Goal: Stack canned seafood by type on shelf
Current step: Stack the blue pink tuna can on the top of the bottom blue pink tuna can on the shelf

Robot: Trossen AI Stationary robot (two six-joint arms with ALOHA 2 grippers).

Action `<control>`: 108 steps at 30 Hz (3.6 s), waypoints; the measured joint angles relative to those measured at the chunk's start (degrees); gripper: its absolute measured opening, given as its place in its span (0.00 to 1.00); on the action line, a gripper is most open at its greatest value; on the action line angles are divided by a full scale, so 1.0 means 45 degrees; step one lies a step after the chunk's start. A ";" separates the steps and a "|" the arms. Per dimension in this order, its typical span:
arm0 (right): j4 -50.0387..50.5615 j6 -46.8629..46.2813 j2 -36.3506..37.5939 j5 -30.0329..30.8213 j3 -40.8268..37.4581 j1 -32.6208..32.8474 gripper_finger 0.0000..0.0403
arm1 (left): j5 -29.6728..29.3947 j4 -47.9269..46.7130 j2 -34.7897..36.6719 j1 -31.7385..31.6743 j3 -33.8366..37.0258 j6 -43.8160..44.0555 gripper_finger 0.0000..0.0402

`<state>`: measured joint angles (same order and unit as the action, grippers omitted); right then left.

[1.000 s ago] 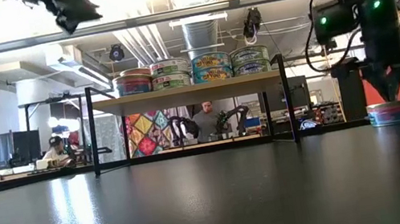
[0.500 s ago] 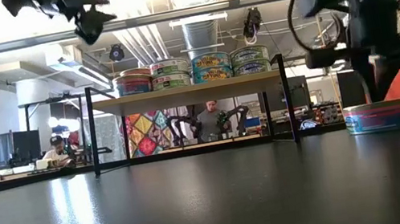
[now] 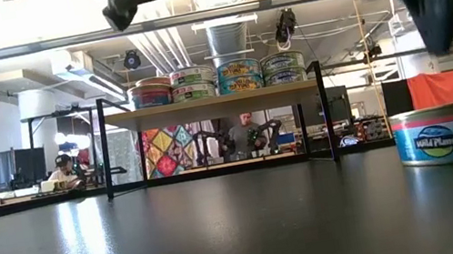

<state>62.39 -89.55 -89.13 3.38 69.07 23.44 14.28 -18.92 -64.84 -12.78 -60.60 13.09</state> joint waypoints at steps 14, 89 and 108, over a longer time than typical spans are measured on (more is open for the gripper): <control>0.1340 -0.1645 -0.0588 0.0885 -0.1257 0.1021 0.03 | -0.6901 -0.2470 -0.1229 0.6038 -0.1885 0.0668 0.36; -0.4420 0.3917 -0.7052 0.1810 0.6040 0.1566 0.03 | -0.8679 1.1949 -0.8983 1.1011 0.5685 0.0775 0.97; -0.3819 0.4409 -0.7026 0.1130 0.6093 0.0884 0.03 | -0.8599 1.2624 -1.0352 1.0006 0.4575 -0.0176 0.97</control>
<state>45.21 -69.71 -120.75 8.47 96.49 27.42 -24.41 37.88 -111.42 32.25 -40.01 12.30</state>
